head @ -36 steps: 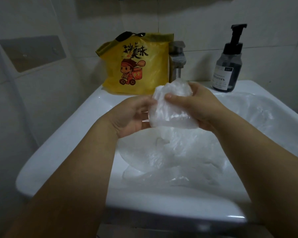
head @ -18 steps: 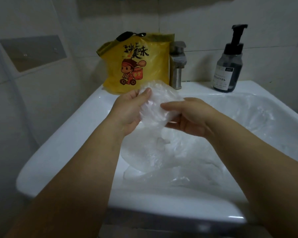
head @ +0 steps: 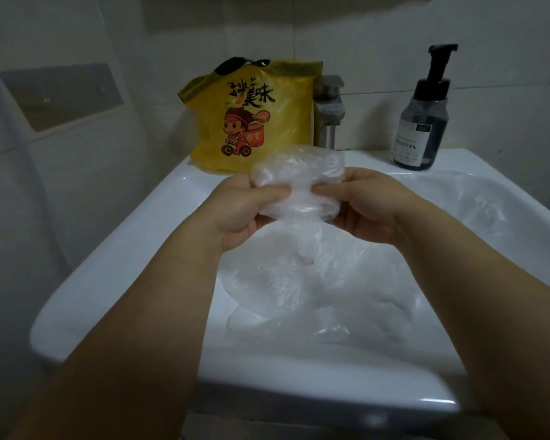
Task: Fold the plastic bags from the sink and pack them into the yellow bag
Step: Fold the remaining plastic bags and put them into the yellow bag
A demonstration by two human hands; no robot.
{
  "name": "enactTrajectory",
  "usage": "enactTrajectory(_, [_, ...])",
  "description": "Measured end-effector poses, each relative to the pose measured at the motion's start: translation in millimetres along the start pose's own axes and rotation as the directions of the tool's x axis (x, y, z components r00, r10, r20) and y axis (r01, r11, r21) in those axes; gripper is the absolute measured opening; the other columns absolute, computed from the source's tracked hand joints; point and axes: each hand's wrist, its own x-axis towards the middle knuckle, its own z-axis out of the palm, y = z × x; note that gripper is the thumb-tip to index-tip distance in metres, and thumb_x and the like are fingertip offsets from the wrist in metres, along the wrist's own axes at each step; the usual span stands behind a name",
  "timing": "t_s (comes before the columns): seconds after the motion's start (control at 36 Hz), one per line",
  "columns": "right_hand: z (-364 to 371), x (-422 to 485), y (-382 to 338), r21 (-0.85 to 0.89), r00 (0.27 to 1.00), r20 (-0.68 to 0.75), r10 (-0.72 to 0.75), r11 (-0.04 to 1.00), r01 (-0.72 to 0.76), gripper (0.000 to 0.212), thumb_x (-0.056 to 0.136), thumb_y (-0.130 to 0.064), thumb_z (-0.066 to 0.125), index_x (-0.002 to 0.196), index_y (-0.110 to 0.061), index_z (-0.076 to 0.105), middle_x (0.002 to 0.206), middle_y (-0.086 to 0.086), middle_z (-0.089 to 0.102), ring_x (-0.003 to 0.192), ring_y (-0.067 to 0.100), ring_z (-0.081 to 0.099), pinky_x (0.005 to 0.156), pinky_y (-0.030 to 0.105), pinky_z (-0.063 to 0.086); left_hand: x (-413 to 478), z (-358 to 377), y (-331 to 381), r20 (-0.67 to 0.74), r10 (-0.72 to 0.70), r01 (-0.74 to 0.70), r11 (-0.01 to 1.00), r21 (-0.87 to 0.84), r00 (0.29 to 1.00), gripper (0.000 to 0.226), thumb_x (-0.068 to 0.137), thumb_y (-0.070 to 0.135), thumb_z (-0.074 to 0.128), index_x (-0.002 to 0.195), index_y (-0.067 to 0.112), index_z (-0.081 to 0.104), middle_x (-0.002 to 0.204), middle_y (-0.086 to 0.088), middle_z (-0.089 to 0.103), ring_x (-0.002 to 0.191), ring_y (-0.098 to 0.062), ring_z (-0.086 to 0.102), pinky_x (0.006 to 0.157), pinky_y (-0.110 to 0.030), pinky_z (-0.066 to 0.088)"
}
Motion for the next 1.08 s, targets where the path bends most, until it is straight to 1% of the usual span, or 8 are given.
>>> enactTrajectory(0.14, [-7,-1,-6,0.034,0.998,0.061,-0.004,0.999,0.002,0.033,0.085,0.009,0.055,0.117,-0.001,0.06,0.106,0.016,0.069,0.09,0.026,0.067,0.082,0.033,0.056,0,-4,5,0.015,-0.013,0.014,0.998,-0.064,1.0,0.032,0.091,-0.003,0.055,0.122,-0.005,0.058,0.121,-0.02,0.066,0.11,-0.027,0.065,0.088,-0.031,0.056])
enactTrajectory(0.28, [-12,-4,-11,0.065,0.994,0.093,-0.053,0.997,0.048,0.026,0.089,0.014,0.044,0.08,-0.003,0.061,0.069,0.01,0.068,0.063,0.016,0.065,0.063,0.022,0.058,-3,-6,8,0.042,-0.026,0.032,0.988,-0.153,0.999,0.05,0.085,-0.005,0.057,0.134,-0.008,0.047,0.128,-0.024,0.06,0.111,-0.029,0.064,0.087,-0.033,0.057])
enactTrajectory(0.47, [-13,-6,-10,-0.004,0.993,0.103,-0.055,0.998,0.055,0.03,0.095,0.006,0.042,0.073,-0.008,0.055,0.056,0.006,0.061,0.048,0.014,0.058,0.048,0.022,0.053,-9,-5,9,0.109,-0.063,0.07,0.995,-0.065,0.992,0.018,0.098,0.0,0.045,0.101,0.006,0.061,0.071,-0.007,0.071,0.059,-0.011,0.069,0.051,-0.018,0.055])
enactTrajectory(0.69, [-9,-11,-14,0.114,0.987,0.149,-0.066,0.992,0.049,0.026,0.087,0.002,0.035,0.071,-0.004,0.056,0.062,0.009,0.064,0.059,0.019,0.062,0.057,0.027,0.057,-10,-2,11,0.163,-0.033,0.06,0.985,-0.164,0.986,0.021,0.098,-0.004,0.042,0.107,0.001,0.06,0.072,-0.005,0.069,0.06,-0.01,0.067,0.05,-0.017,0.055])
enactTrajectory(0.75, [-8,-13,-16,0.127,0.985,0.168,-0.038,0.992,0.016,0.019,0.077,-0.009,0.042,0.071,-0.002,0.059,0.067,0.01,0.064,0.062,0.023,0.061,0.057,0.03,0.057,-9,-2,10,0.138,-0.044,0.065,0.986,-0.155,0.989,0.023,0.097,-0.005,0.04,0.102,0.001,0.061,0.072,-0.006,0.069,0.06,-0.012,0.067,0.05,-0.02,0.056])
enactTrajectory(0.89, [-7,-8,-11,-0.047,0.999,0.027,-0.045,0.998,0.046,0.041,0.095,-0.041,0.051,0.078,-0.006,0.063,0.067,0.005,0.062,0.057,0.014,0.059,0.055,0.024,0.053,-11,-2,12,0.111,-0.072,0.091,0.98,-0.175,0.991,0.03,0.095,0.016,0.036,0.091,0.0,0.06,0.076,-0.011,0.063,0.059,-0.018,0.066,0.051,-0.026,0.056])
enactTrajectory(0.97, [-3,-7,-7,-0.132,0.999,0.027,-0.043,0.99,0.046,0.026,0.086,-0.026,0.065,0.096,-0.001,0.065,0.085,0.009,0.067,0.069,0.015,0.065,0.062,0.024,0.057,-8,-1,12,0.033,-0.075,0.078,0.993,-0.086,0.997,0.043,0.098,0.039,0.044,0.08,0.005,0.064,0.071,-0.008,0.064,0.06,-0.015,0.064,0.05,-0.024,0.054])
enactTrajectory(1.08, [0,-8,-5,-0.161,0.997,0.013,-0.08,0.984,0.081,0.016,0.079,0.004,0.067,0.094,0.001,0.065,0.102,0.017,0.068,0.09,0.025,0.069,0.074,0.027,0.059,-6,2,4,0.013,0.027,-0.029,0.99,0.138,1.0,0.007,0.087,0.009,0.066,0.079,0.009,0.066,0.073,-0.003,0.067,0.069,-0.012,0.065,0.059,-0.02,0.056])
